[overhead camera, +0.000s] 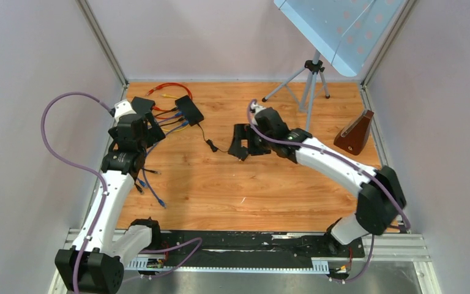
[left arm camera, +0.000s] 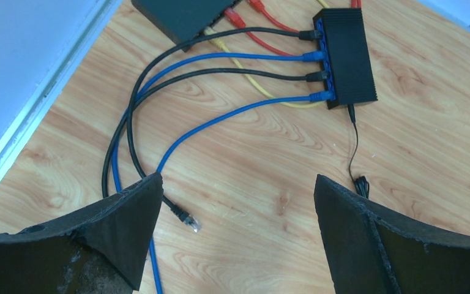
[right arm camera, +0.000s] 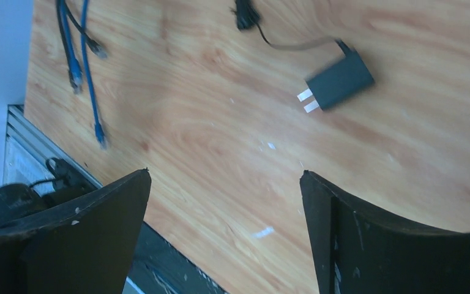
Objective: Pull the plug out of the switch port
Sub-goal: Move the switch port to the center of the board.
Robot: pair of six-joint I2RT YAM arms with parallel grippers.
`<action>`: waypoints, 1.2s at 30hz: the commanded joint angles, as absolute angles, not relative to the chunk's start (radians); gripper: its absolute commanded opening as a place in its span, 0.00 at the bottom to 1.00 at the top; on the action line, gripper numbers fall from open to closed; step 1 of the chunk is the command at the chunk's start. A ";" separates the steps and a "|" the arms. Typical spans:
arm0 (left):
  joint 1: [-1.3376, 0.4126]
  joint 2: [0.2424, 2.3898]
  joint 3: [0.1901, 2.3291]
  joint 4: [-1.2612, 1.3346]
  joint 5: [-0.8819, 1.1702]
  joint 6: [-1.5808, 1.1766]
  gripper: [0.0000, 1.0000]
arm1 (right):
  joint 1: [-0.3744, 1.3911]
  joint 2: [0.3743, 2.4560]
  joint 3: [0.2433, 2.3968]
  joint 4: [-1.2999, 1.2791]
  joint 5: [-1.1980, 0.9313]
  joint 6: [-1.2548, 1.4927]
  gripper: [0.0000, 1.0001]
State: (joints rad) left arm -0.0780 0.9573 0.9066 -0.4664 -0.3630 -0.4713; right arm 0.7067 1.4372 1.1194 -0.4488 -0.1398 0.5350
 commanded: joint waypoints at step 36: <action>-0.062 0.934 0.799 -0.614 -0.324 -0.556 1.00 | 0.940 2.188 1.745 -0.283 -0.090 0.536 0.79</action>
